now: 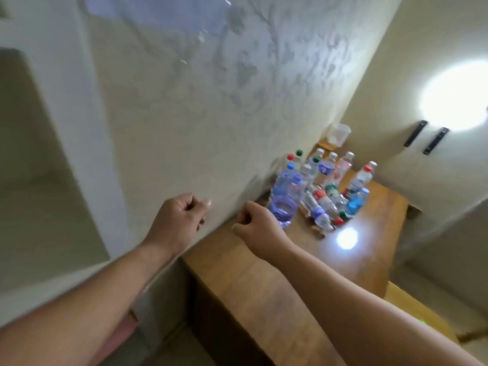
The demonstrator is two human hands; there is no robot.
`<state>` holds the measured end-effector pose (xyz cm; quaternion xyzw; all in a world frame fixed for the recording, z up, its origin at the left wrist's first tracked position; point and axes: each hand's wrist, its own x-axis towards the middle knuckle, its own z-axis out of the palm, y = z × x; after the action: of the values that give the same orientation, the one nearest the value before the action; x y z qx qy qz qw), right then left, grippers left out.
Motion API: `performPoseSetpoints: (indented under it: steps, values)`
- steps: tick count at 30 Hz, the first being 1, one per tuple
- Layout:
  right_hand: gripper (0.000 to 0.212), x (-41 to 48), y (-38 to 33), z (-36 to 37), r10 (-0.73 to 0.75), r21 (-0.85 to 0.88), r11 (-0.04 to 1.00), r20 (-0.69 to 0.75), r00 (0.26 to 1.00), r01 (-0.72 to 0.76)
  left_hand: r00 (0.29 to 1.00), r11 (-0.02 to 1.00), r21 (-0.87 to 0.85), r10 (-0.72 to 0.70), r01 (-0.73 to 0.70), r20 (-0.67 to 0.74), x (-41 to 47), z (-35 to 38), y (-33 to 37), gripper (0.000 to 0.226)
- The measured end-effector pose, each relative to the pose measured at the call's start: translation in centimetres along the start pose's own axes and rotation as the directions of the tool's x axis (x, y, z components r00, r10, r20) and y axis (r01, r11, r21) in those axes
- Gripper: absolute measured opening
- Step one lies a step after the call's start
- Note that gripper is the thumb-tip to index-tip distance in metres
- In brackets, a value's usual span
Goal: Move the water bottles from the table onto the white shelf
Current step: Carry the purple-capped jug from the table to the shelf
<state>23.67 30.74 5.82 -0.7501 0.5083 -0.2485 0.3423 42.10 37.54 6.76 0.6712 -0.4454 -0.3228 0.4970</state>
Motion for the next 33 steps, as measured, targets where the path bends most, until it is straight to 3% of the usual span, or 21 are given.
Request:
performPoseSetpoints:
  steps: [1, 5, 7, 10, 17, 21, 26, 30, 33]
  values:
    - [0.014, 0.1, 2.9, -1.8, 0.065, -0.008, 0.998, -0.003, 0.998, -0.065, 0.999, 1.000, 0.019, 0.000, -0.001, 0.048, 1.1, 2.4, 0.1, 0.037]
    - [0.025, 0.0, 14.3, -8.4, 0.303, -0.082, 0.951, 0.051, 0.952, -0.298, 0.982, 0.987, 0.159, -0.054, 0.024, 0.183, 5.3, 12.6, -1.7, 0.015]
    - [0.029, 0.7, 19.3, -11.2, 0.393, -0.112, 0.916, 0.056, 0.918, -0.385, 0.972, 0.974, 0.218, -0.110, 0.064, 0.208, 7.3, 17.5, -3.2, 0.022]
    - [0.042, 3.5, 25.5, -14.4, 0.468, -0.147, 0.879, 0.073, 0.881, -0.454, 0.934, 0.917, 0.395, -0.188, 0.056, 0.303, 10.6, 24.0, -4.4, 0.051]
    - [0.083, 13.9, 32.7, -16.6, 0.364, -0.229, 0.918, 0.167, 0.916, -0.323, 0.950, 0.844, 0.533, -0.207, 0.051, 0.235, 19.5, 33.3, -4.7, 0.095]
    - [0.089, 19.1, 32.8, -15.9, 0.221, -0.090, 0.974, 0.169, 0.961, -0.208, 0.955, 0.864, 0.497, -0.212, 0.083, 0.210, 22.8, 36.0, -4.9, 0.115]
    - [0.076, 21.4, 32.6, -14.0, 0.114, -0.052, 0.993, 0.206, 0.972, -0.105, 0.959, 0.908, 0.409, -0.191, 0.091, 0.210, 24.3, 37.6, -5.8, 0.117]
    - [0.057, 19.6, 33.7, -12.5, 0.102, -0.009, 0.995, 0.178, 0.979, -0.102, 0.971, 0.880, 0.467, -0.183, 0.091, 0.154, 22.5, 37.7, -7.3, 0.130]
    - [0.064, 18.0, 34.8, -11.9, 0.118, 0.012, 0.992, 0.189, 0.975, -0.122, 0.978, 0.944, 0.323, -0.133, 0.074, 0.163, 19.7, 37.8, -7.3, 0.103]
